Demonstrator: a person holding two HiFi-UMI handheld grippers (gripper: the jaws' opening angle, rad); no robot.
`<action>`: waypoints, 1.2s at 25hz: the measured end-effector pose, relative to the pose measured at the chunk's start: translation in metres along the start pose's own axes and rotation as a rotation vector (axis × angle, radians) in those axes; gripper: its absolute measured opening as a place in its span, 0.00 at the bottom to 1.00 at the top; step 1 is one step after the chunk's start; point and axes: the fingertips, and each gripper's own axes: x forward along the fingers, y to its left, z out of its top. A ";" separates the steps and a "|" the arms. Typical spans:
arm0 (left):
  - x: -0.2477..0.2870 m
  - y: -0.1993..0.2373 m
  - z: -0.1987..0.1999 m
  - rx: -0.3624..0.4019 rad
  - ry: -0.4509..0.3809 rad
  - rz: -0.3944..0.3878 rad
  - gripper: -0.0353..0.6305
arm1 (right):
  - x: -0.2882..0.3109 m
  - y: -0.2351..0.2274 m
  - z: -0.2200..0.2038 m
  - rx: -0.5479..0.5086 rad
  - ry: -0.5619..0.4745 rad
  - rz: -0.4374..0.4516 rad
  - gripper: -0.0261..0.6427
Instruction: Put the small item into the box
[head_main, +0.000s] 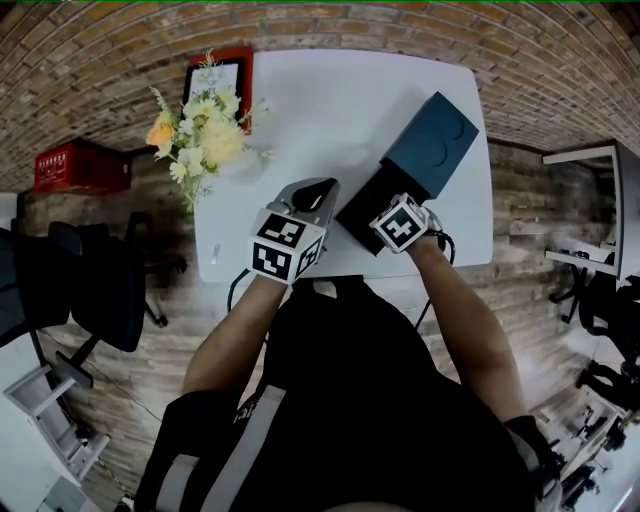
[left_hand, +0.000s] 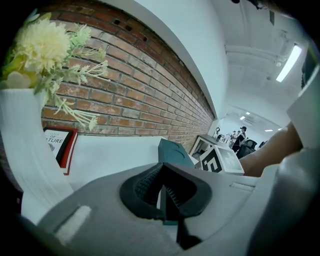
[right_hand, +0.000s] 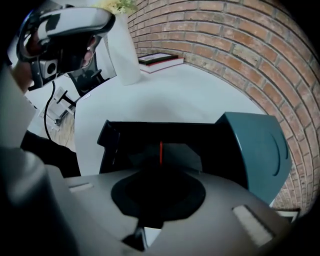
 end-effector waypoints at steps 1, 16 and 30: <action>-0.001 0.000 0.000 0.002 0.000 -0.002 0.06 | 0.000 -0.001 -0.002 -0.002 0.009 -0.005 0.06; -0.011 -0.008 0.000 0.030 -0.004 -0.029 0.06 | -0.007 -0.004 0.012 -0.003 -0.085 -0.060 0.11; -0.045 -0.027 0.021 0.114 -0.057 -0.090 0.06 | -0.102 0.016 -0.007 0.230 -0.393 -0.192 0.04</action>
